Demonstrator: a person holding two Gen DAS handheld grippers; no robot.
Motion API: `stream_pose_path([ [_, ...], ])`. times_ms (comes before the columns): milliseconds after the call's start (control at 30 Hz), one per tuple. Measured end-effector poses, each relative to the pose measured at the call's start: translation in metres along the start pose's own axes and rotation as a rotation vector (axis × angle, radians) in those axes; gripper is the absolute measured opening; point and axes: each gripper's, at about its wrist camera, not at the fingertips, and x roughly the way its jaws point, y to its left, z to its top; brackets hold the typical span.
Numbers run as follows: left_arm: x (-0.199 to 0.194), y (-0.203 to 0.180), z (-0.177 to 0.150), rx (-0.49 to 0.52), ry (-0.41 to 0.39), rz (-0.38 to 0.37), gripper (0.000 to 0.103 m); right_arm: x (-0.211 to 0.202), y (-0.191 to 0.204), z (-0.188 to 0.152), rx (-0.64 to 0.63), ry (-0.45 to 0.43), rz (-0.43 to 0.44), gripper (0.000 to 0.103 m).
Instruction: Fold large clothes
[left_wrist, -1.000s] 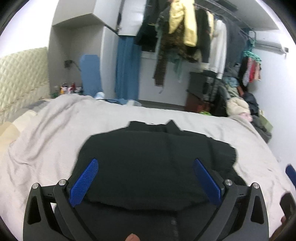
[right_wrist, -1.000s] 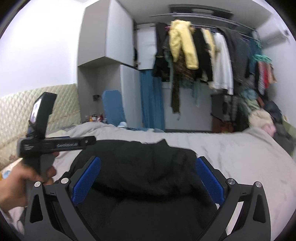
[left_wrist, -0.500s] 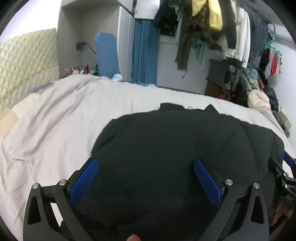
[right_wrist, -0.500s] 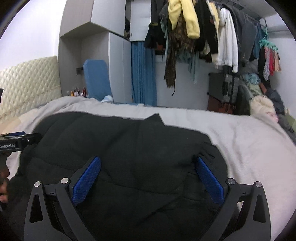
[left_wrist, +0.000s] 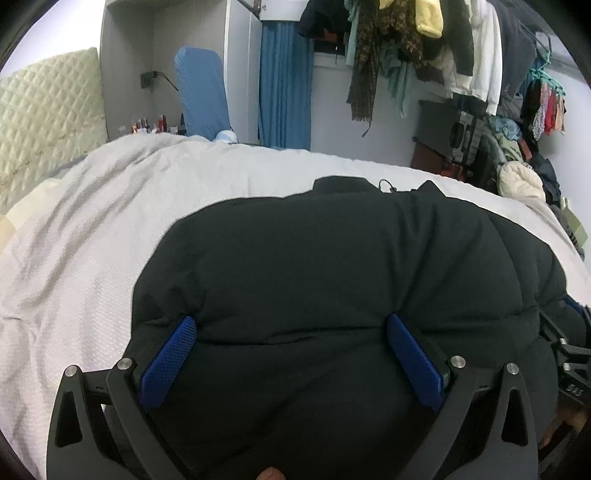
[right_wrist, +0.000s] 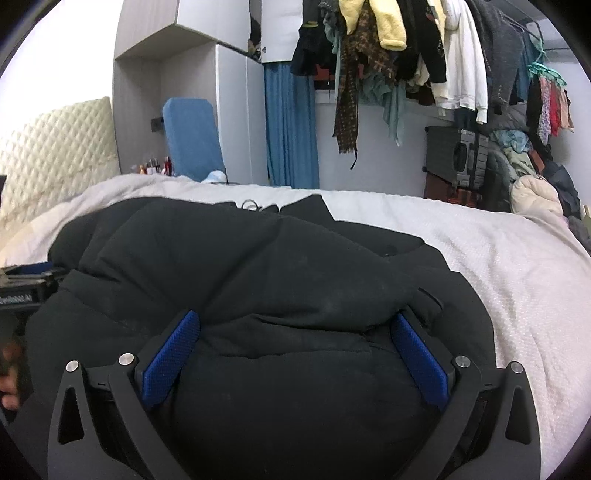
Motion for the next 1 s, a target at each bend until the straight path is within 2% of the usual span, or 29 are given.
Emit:
stream_pose_path([
  [167,-0.011,0.001,0.002,-0.009,0.023,-0.004,0.103,0.001,0.004,0.002,-0.022,0.055,-0.017,0.103],
  [333,-0.049,-0.005,0.016,-0.002,0.016,-0.006,0.103,-0.031,-0.002,0.015,0.037,0.046,0.019,0.103],
  [467,-0.113,-0.024,0.041,0.035,-0.053,-0.031,0.103,-0.082,-0.003,0.049,0.1,-0.026,0.04,0.103],
  [700,-0.24,-0.054,0.058,0.106,-0.153,-0.039,0.103,-0.19,0.014,0.104,0.026,-0.158,0.03,0.103],
  [867,-0.326,-0.064,0.048,0.098,-0.194,-0.083,0.103,-0.281,0.018,0.111,-0.002,-0.212,0.03,0.103],
  [1000,-0.379,-0.066,0.021,0.073,-0.174,-0.127,0.103,-0.335,0.017,0.102,0.009,-0.197,0.041,0.103],
])
